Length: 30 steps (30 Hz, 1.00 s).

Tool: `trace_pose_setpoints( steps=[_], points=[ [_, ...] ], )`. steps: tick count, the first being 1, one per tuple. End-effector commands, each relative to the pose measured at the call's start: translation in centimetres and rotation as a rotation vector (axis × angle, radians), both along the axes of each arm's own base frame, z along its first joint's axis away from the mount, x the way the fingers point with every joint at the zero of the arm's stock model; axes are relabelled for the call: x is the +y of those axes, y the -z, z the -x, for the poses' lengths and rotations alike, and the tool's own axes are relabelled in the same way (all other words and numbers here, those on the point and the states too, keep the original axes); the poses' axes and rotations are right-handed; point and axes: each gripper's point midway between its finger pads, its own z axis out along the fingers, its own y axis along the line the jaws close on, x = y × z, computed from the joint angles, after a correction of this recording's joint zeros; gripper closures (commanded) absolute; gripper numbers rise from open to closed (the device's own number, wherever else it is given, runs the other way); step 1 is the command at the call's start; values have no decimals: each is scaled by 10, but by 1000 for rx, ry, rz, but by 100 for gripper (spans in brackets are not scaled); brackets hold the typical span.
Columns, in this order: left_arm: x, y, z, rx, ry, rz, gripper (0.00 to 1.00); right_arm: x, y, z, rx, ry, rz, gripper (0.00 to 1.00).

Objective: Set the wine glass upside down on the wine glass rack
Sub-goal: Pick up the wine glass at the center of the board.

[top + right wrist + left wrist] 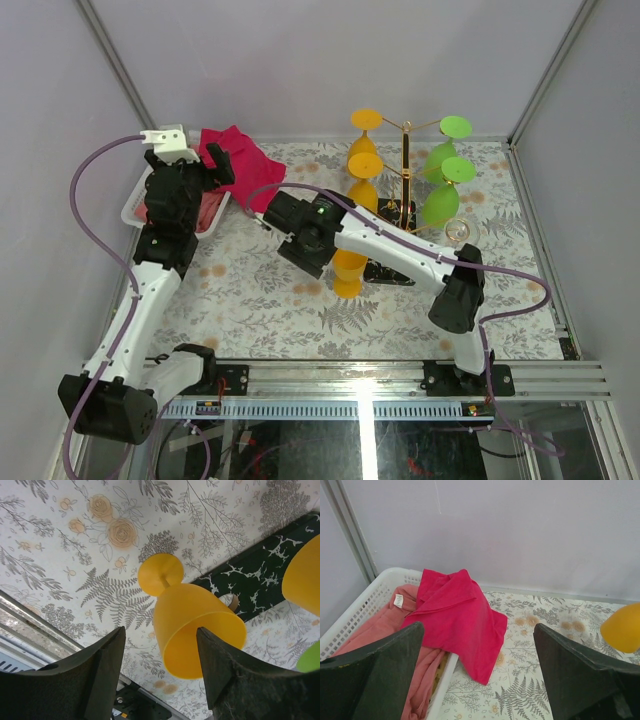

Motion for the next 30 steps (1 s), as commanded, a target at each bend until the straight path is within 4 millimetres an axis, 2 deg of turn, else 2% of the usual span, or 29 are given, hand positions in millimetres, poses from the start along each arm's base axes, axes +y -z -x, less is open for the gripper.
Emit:
trace_pose_setpoints(
  steps=[1,7,15,17,23,30],
  points=[
    [10,-17,3,-33,-40,-12,9,-18,-9,-1,-36,-9,90,34],
    [9,-13,0,-25,-36,2,9,-26,-6,3,-26,-9,107,34],
    [9,-12,0,-21,-36,16,8,-39,15,15,35,-24,167,43],
    [8,-11,0,-19,-33,18,9,-40,15,16,36,-25,169,49],
    [6,-11,2,-19,-26,38,9,-39,7,11,6,-25,160,78],
    [8,-21,6,-39,-33,54,8,-29,-16,-3,-72,-23,105,90]
  ],
)
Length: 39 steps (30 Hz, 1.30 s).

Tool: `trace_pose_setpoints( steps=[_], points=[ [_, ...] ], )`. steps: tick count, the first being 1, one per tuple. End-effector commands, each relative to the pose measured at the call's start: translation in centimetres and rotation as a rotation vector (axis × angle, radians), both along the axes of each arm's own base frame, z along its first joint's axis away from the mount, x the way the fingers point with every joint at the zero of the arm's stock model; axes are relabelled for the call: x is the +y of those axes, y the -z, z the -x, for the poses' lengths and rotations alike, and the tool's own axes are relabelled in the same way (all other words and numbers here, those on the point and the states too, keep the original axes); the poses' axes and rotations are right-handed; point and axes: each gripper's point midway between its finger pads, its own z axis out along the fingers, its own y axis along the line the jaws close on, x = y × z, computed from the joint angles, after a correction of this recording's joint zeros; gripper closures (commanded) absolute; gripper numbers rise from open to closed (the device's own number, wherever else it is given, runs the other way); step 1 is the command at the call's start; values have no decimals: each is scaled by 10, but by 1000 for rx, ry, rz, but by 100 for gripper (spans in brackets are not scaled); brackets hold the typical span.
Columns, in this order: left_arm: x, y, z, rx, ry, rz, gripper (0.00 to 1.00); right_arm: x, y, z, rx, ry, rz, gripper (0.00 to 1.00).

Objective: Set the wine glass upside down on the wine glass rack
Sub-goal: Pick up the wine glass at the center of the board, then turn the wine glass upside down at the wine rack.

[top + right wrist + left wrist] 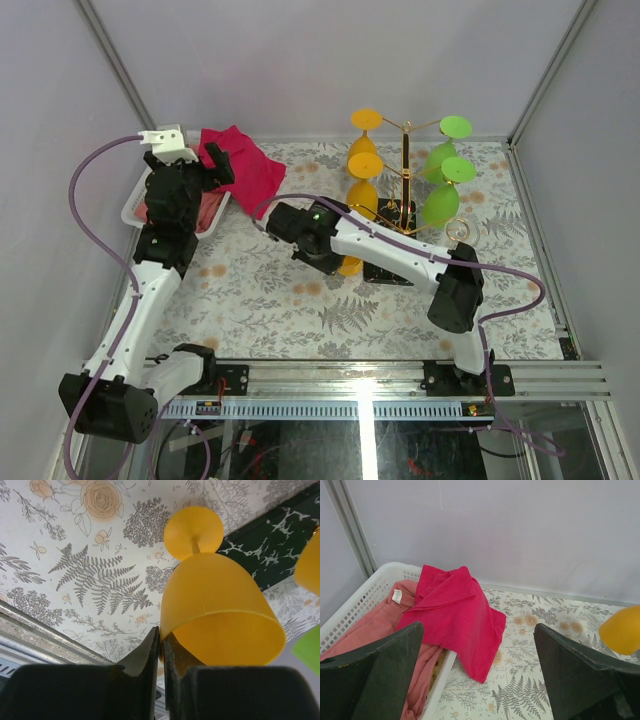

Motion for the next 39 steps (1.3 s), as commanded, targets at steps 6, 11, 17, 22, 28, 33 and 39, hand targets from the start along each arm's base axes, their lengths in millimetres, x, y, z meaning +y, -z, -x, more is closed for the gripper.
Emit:
trace_pose_setpoints(
  steps=[6,11,17,22,28,33,39],
  points=[
    [15,-45,11,-65,-79,72,8,31,-88,-28,-209,-35,-218,96],
    [41,-57,19,-73,-231,156,4,51,-124,-44,-318,-41,-354,100],
    [48,-66,22,-85,-267,179,3,63,-188,-69,-516,-18,-586,100],
    [33,-67,16,-97,-189,212,3,49,-263,-96,-665,36,-886,100],
    [18,-70,11,-119,-115,285,0,12,-340,-105,-984,-43,-1134,100],
    [1,-85,8,-160,-36,442,0,8,-351,-113,-1097,-84,-1199,100],
    [-28,-96,-1,-170,108,687,0,26,-350,-111,-1099,-202,-1317,100]
  ],
)
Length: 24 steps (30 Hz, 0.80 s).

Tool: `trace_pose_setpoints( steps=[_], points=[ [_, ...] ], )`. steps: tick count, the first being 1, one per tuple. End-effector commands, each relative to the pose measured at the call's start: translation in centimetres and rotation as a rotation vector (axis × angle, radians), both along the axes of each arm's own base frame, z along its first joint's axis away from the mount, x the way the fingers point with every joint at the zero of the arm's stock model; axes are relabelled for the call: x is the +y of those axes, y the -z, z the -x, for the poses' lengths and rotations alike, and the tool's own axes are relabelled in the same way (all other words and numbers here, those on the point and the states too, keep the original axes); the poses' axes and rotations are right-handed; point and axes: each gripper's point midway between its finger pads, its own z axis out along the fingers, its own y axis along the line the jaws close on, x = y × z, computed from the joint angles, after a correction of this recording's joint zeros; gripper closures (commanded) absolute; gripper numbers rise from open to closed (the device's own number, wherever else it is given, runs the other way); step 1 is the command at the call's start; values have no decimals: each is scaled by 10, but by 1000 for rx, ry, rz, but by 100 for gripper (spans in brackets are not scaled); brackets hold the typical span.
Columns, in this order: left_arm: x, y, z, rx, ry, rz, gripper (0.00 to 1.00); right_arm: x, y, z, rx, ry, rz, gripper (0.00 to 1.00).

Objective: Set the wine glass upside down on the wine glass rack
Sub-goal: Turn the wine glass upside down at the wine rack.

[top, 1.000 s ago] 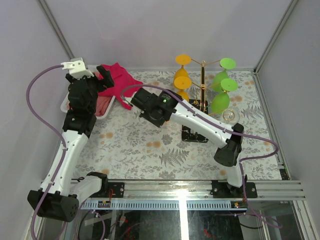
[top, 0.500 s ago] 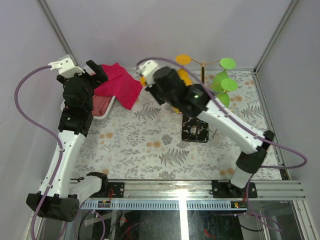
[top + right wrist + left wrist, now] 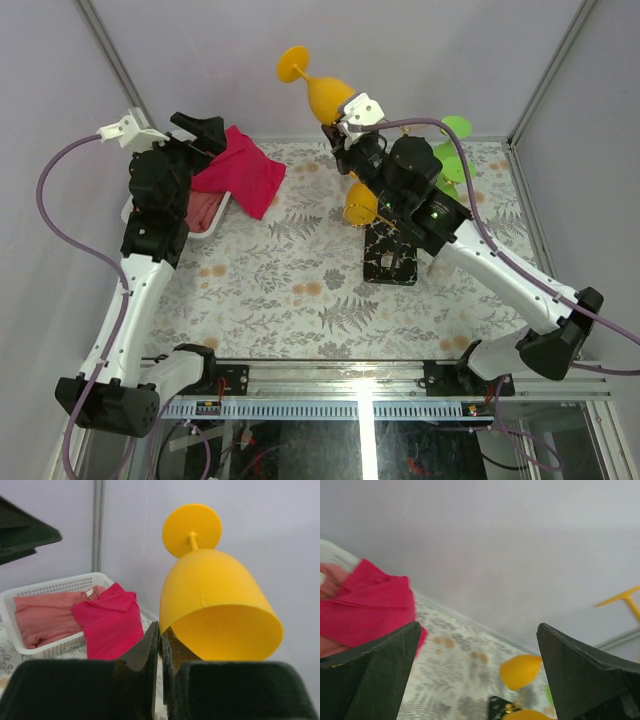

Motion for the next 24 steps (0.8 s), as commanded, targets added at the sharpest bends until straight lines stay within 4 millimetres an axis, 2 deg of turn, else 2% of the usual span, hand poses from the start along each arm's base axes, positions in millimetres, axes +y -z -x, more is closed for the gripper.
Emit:
trace_pose_setpoints(
  steps=[1,8,16,24],
  points=[
    [-27,-33,-7,-116,143,223,0,16,-35,7,-176,-139,-123,100],
    [-47,-32,-26,-97,223,379,0,26,-28,-3,-149,-311,-181,100],
    [-73,-33,-27,-126,251,458,0,36,-10,-31,-140,-255,-123,100],
    [-88,-32,-32,-165,252,545,0,45,5,-45,-110,-238,-115,100]
  ],
)
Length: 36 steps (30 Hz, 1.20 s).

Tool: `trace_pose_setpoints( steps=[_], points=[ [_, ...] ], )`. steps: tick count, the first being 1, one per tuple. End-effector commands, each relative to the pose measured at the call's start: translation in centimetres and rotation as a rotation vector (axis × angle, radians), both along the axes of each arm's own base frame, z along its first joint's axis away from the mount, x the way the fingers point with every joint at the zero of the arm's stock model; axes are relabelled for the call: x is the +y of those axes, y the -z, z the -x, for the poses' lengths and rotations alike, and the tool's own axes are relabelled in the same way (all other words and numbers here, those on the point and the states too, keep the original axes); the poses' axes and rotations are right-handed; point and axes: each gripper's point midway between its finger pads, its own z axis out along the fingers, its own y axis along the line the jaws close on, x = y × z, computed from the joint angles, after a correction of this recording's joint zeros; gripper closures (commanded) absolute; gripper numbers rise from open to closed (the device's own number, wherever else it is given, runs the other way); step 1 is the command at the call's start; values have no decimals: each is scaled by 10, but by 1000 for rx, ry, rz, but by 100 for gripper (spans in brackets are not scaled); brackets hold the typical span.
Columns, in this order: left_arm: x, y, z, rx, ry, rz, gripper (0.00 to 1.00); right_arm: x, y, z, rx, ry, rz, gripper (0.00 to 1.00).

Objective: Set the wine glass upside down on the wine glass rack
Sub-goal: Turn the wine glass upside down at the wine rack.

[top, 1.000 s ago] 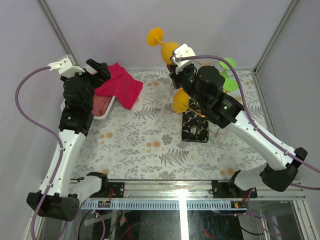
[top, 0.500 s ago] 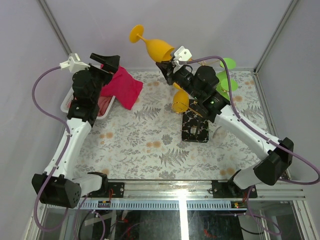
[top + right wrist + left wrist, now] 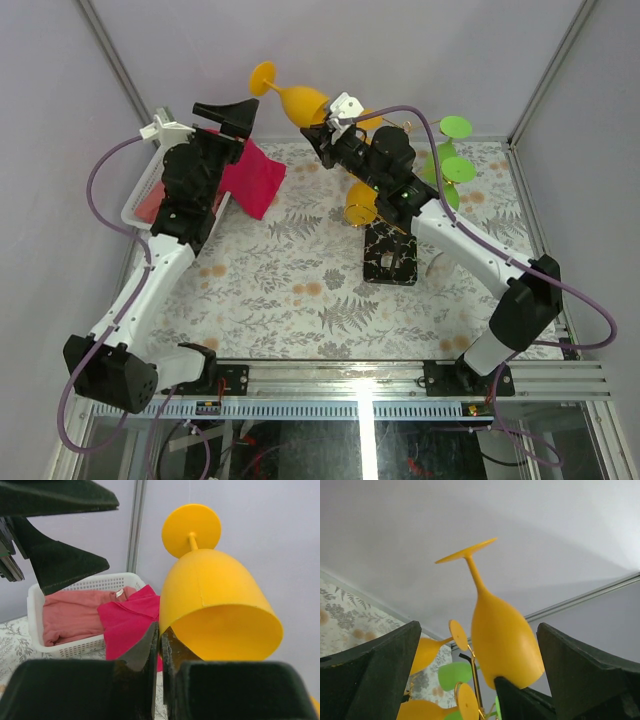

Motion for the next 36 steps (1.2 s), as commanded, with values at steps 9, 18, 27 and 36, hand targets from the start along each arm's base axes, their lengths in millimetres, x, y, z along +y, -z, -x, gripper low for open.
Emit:
trace_pose_setpoints(
  steps=[9,18,27,36],
  points=[
    [-14,-3,-22,-66,-15,116,0,3,-51,7,-114,-15,-98,100],
    [-15,5,-33,-96,-59,203,1,13,-49,13,-123,-16,-79,100],
    [-13,6,-42,-128,-83,280,15,22,-40,16,-148,23,-4,100],
    [-20,5,-51,-147,-56,307,43,20,-33,18,-143,34,22,100]
  ],
)
